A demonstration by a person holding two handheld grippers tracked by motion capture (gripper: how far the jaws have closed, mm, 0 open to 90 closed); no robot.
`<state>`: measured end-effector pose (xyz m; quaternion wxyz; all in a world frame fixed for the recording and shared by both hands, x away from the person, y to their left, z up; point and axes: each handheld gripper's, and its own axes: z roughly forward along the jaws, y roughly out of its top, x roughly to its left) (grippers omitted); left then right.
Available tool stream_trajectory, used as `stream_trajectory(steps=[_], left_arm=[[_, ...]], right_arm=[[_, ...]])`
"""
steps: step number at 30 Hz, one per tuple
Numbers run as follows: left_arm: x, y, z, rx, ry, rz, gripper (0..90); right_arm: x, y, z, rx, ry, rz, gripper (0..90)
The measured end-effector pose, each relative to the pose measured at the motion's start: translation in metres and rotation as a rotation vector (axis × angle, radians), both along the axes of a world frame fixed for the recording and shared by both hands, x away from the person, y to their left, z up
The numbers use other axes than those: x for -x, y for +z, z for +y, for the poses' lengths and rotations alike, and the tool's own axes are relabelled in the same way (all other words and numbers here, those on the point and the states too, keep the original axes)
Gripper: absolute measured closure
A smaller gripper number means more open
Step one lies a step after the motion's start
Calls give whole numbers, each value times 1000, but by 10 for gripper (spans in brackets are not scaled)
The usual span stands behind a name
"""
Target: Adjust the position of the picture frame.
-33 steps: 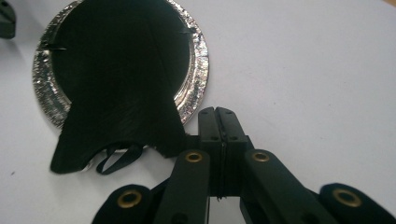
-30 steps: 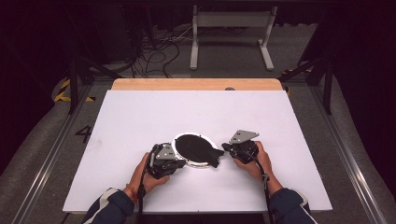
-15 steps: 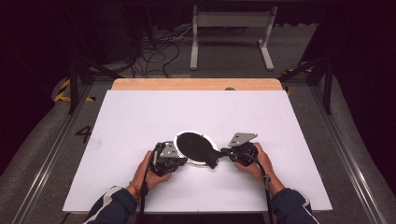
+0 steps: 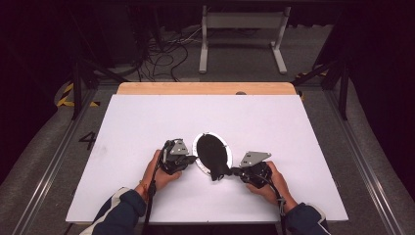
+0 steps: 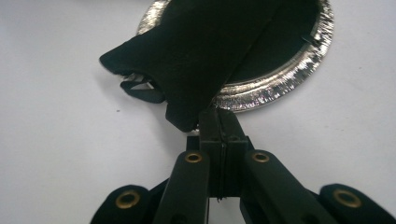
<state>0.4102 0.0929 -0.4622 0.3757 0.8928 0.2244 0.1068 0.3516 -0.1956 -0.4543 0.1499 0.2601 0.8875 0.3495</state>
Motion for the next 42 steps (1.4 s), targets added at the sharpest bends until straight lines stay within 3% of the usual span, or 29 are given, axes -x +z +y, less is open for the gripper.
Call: stream_trajectory(steps=[5, 9, 12, 18, 24, 35, 42], left_arm=[[-11, -1, -5, 18, 3, 14, 900], [-17, -1, -5, 15, -23, 3, 900], [-18, -2, -7, 23, -15, -2, 900], [-15, -2, -7, 38, 2, 15, 900], [-5, 1, -7, 4, -60, 31, 900], [-5, -2, -15, 29, -24, 23, 900], [-6, -2, -15, 23, -30, 13, 900]], right_arm=[[12, 0, 8, 23, -27, -11, 900], [12, -1, 7, -10, -46, 6, 900], [13, -2, 9, -7, -53, -3, 900], [14, -2, 9, -7, -53, -8, 900], [15, -3, 9, -8, -49, -25, 900], [14, -4, 10, -20, -70, -33, 900], [10, -5, 9, -33, -80, -34, 900]])
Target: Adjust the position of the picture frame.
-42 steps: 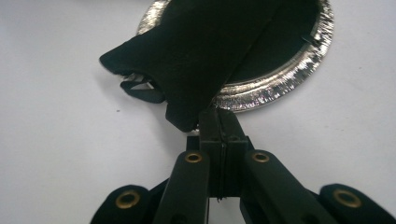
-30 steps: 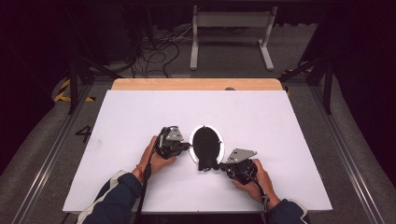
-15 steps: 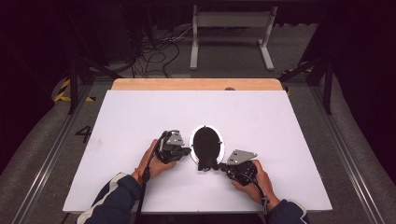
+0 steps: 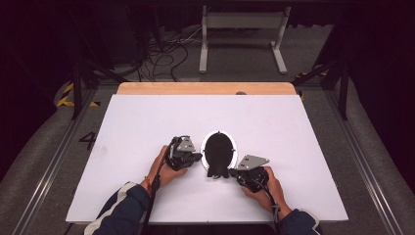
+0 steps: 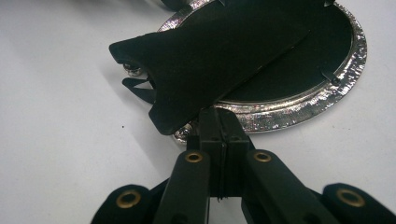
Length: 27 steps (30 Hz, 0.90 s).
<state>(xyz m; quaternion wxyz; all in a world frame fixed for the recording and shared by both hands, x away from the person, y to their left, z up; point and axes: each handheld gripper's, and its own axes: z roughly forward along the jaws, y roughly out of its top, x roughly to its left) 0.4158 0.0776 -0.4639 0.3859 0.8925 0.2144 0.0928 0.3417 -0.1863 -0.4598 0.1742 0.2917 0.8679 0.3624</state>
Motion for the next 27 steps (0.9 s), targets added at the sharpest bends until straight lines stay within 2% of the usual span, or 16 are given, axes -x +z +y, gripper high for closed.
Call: stream_trajectory(steps=[9, 13, 15, 16, 21, 23, 27], left_arm=[[0, -1, 0, 15, 15, 4, 900], [5, 1, -2, -3, -8, 19, 900], [7, 2, -2, -15, -35, 18, 900], [9, 2, -2, -12, -36, 30, 900], [14, 4, -4, -31, -67, 26, 900], [16, 3, -6, -17, -62, 39, 900], [13, 2, -6, -5, -53, 31, 900]], right_arm=[[0, -1, -1, -9, -6, -2, 900], [-1, 0, 0, 0, -1, -2, 900], [-1, -1, 0, -3, -4, -1, 900], [0, -1, 0, -3, -4, -2, 900], [1, -1, 1, 5, -9, -8, 900], [1, 0, 1, 6, -10, -8, 900], [-1, 0, 0, -9, -17, 5, 900]])
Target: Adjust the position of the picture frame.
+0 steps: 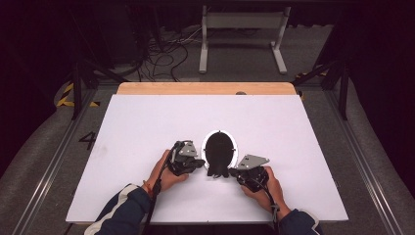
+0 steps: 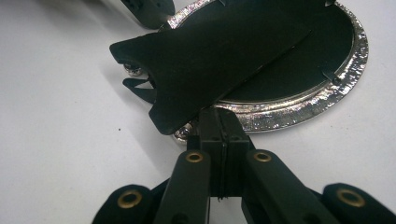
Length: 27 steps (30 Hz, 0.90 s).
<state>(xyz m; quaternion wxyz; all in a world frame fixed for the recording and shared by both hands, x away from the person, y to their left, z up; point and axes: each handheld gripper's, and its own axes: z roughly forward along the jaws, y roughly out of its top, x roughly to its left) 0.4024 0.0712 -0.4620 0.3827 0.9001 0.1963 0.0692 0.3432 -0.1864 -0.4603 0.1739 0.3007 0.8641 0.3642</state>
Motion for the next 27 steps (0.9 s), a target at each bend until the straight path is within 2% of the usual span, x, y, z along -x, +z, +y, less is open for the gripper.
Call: stream_trajectory(steps=[4, 8, 10, 12, 14, 17, 18, 22, 24, 27], left_arm=[[0, 0, -3, 7, 19, -1, 899], [0, 0, -3, -1, 8, -9, 900], [4, 2, -2, 12, 9, -5, 900], [8, 9, 2, 22, 10, -39, 900], [13, 17, 10, 49, 3, -70, 899], [20, 27, 23, 51, 12, -112, 884], [20, 27, 23, 51, 12, -112, 884], [30, 38, 48, 90, 50, -136, 874], [33, 39, 53, 88, 57, -144, 861], [41, 34, 76, 65, 84, -178, 825]], right_arm=[[-2, 0, 0, 5, -6, -3, 900], [-2, 0, -1, 3, -10, -3, 900], [-3, 1, -2, 0, -7, 1, 900], [-3, 2, -5, 6, 2, 4, 900], [-2, 4, -11, -2, 11, 11, 900], [-1, 11, -22, -29, 2, 9, 886], [-1, 11, -22, -29, 2, 9, 886], [1, 24, -35, -66, -6, -12, 866], [1, 26, -37, -73, -9, -16, 853], [5, 34, -41, -69, -15, -30, 792]])
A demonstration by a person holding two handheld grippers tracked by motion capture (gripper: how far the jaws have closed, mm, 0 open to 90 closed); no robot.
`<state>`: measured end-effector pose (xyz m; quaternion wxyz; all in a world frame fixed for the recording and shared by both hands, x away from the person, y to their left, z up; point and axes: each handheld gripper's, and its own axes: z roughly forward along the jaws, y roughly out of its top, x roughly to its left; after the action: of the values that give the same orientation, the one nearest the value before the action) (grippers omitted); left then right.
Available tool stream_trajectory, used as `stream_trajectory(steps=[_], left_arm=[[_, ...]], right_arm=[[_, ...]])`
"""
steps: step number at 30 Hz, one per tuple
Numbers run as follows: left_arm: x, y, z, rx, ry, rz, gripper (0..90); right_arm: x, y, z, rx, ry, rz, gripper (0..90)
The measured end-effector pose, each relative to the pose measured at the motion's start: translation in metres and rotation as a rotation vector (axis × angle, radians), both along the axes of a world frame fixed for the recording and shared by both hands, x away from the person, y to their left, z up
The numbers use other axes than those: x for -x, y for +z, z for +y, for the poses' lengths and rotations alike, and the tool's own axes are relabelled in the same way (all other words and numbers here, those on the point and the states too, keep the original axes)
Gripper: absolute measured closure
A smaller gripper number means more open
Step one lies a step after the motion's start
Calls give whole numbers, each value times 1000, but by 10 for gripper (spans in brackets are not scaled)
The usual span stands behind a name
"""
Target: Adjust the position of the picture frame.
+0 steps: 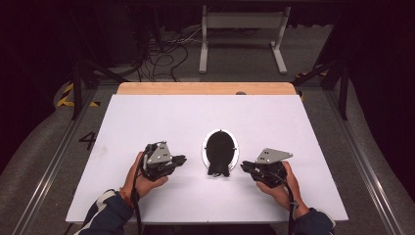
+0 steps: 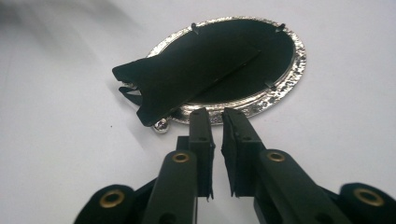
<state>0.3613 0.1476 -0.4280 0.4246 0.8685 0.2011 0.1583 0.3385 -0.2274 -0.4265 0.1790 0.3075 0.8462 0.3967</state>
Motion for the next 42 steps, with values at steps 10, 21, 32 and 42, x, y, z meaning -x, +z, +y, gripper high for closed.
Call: stream_trajectory(steps=[10, 21, 32, 42], left_arm=[[22, -12, 60, 105, 117, 28, 602], [62, -22, 85, 70, 175, 19, 323], [71, -25, 92, 79, 229, 8, 299], [67, -28, 90, 86, 239, 19, 292]], right_arm=[[-1, -1, 5, 47, 36, 44, 546], [-5, -8, 33, 95, 93, 101, 616], [-11, -22, 51, 142, 68, 126, 540], [-13, -25, 45, 105, 95, 128, 622]])
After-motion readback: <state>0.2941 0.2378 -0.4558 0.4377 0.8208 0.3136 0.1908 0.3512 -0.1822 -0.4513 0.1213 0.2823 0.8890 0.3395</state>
